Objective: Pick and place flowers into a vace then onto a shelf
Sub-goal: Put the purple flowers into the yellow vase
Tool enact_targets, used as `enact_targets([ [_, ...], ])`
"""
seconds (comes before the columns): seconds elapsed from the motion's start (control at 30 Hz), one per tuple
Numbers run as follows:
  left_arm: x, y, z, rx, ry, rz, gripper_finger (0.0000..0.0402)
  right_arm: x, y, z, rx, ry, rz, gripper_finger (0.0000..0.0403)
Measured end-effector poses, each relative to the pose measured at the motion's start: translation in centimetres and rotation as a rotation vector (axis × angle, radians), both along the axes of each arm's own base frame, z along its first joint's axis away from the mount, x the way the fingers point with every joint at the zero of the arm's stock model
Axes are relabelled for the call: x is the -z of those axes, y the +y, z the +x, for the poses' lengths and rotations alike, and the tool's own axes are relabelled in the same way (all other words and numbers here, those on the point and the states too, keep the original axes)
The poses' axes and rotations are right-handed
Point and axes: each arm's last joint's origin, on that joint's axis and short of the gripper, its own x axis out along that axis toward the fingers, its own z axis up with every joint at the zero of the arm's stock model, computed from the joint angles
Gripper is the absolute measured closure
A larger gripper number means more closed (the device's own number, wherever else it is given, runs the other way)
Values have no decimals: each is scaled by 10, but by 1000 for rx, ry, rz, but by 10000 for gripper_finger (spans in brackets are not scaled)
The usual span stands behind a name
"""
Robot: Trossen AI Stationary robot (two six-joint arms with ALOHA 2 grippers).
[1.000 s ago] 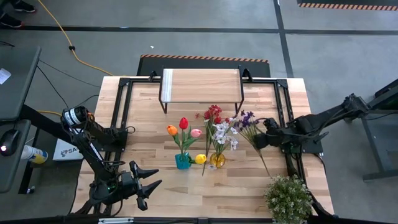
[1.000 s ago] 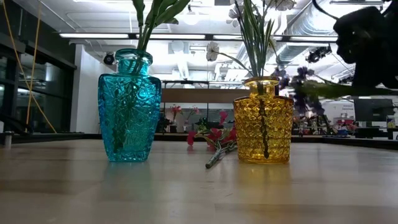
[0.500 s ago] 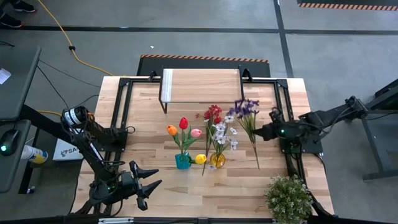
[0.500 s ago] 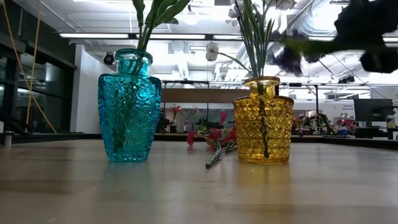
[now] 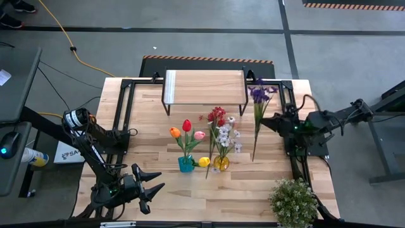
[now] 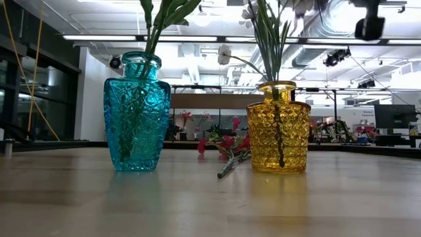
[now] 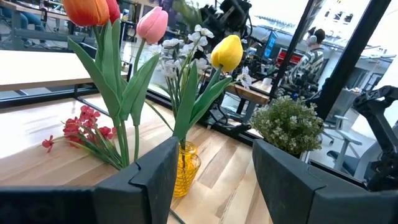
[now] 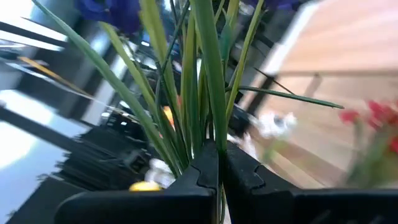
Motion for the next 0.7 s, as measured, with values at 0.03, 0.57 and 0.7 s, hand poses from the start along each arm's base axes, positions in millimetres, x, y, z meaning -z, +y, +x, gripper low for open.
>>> enact_targets([
  [0.03, 0, 0, 0, 0, 0, 0, 163, -3, 0, 0, -3, -26, -19, 402],
  [0.57, 0, 0, 0, 1, 0, 0, 163, -30, 13, 6, -206, -292, -295, 403],
  [0.7, 0, 0, 0, 1, 0, 0, 163, -37, 28, 11, -271, -393, -383, 403],
])
